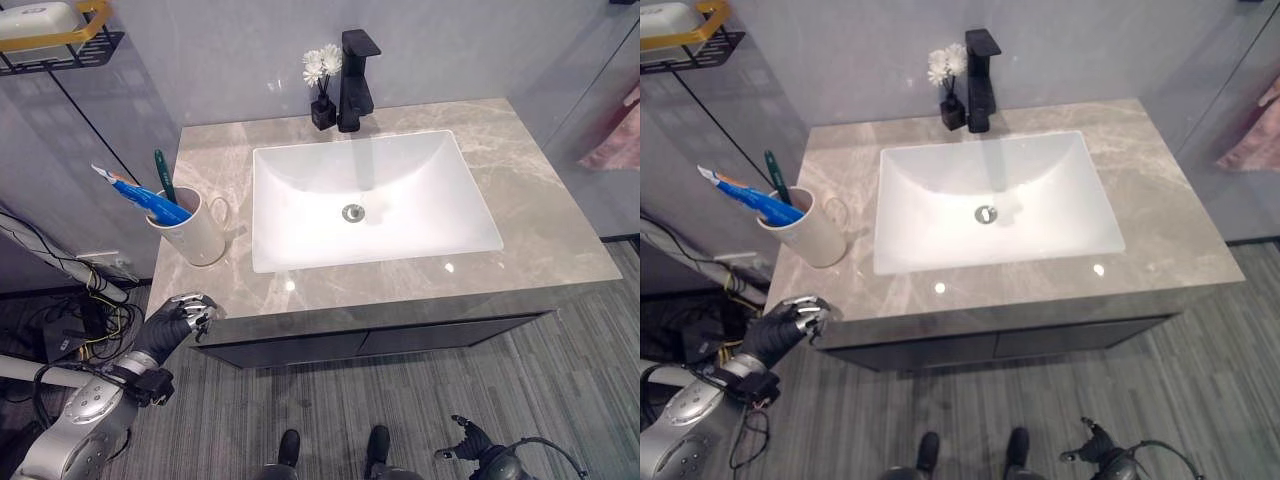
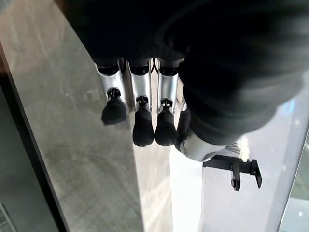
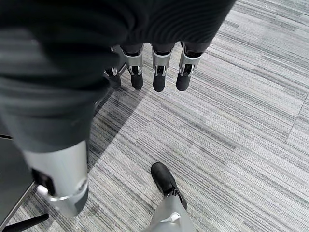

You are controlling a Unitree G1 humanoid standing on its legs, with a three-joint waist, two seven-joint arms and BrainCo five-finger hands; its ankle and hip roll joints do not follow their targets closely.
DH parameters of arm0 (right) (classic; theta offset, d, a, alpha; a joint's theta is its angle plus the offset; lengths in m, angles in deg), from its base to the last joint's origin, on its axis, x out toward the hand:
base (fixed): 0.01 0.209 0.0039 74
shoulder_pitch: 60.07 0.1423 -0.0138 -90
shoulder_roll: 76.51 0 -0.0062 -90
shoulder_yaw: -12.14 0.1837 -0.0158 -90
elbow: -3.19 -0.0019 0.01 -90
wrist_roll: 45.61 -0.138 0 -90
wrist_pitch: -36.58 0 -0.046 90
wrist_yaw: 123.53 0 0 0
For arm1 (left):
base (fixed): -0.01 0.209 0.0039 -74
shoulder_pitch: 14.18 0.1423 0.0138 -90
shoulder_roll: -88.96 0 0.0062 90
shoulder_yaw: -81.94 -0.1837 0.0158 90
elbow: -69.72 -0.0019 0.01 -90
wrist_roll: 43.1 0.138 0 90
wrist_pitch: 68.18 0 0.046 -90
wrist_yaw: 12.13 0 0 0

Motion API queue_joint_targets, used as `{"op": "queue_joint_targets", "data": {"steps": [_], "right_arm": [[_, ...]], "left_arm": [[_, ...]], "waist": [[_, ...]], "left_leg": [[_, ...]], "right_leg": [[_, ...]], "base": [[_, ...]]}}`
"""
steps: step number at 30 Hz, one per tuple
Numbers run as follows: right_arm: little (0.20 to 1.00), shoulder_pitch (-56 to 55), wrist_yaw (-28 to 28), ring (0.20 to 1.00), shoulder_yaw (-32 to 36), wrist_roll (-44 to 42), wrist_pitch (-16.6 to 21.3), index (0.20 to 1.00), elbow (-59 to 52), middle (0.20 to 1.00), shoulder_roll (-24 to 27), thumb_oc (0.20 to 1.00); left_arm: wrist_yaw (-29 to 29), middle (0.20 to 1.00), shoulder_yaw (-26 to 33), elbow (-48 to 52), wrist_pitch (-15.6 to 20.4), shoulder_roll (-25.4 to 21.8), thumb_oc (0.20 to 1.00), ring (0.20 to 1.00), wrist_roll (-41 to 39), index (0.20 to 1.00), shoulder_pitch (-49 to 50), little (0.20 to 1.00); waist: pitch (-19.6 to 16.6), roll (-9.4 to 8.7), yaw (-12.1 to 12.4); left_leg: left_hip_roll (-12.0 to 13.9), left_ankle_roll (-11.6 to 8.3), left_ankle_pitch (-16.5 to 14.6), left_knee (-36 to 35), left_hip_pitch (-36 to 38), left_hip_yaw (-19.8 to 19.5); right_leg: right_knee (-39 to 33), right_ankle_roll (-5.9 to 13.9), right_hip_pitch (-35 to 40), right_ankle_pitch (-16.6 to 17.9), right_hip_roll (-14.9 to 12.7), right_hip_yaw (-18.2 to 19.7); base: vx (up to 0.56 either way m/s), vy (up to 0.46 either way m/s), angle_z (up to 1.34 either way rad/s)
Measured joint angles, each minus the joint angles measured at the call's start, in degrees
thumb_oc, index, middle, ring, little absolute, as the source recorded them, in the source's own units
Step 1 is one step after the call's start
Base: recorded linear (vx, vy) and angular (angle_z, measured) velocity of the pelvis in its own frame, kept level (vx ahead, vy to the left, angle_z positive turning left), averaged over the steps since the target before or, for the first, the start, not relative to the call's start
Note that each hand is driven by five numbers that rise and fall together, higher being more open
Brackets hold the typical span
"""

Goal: Put brush and paste in cup on sink, flatten towel.

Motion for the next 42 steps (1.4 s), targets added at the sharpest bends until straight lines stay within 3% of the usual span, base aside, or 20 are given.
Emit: {"op": "queue_joint_targets", "data": {"steps": [7, 28, 42], "right_arm": [[1.000, -1.45, 0.01, 1.000, 0.01, 0.00, -0.13, 1.000, 1.05, 1.000, -1.88, 1.000], [1.000, -2.12, 0.01, 1.000, 0.03, -0.01, -0.20, 1.000, 2.16, 1.000, -2.26, 1.000], [1.000, -1.78, 0.20, 1.000, -0.02, -0.07, -0.21, 1.000, 1.86, 1.000, -2.16, 1.000]], "left_arm": [[1.06, 0.200, 0.25, 0.03, 0.01, 0.43, 0.200, 0.200, 0.46, 0.200, -0.01, 0.200], [2.25, 0.200, 4.82, 4.97, 0.38, 1.43, 0.200, 0.200, -1.65, 0.200, 0.02, 0.200], [3.14, 0.200, 3.91, -7.48, 1.24, 2.38, 0.200, 0.200, -1.37, 0.200, -9.58, 0.200]], "waist": [[-2.39, -1.64, 0.22], [-2.81, -1.33, 0.86], [-2.53, -1.79, 0.16]], "left_leg": [[0.05, 0.00, 0.00, 0.03, 0.05, 0.24], [0.22, -0.02, 0.02, 0.11, -0.04, 0.30], [0.65, -0.57, 0.54, 0.28, -4.19, 0.76]], "right_leg": [[0.00, -0.20, -0.08, 0.14, 0.05, 0.29], [-0.01, -0.42, -0.14, 0.31, 0.23, 0.38], [0.00, -1.03, -4.51, 1.14, 0.79, 0.93]], "base": [[0.01, -0.002, 0.00], [0.00, 0.000, 0.00], [-0.01, 0.002, -0.02]]}}
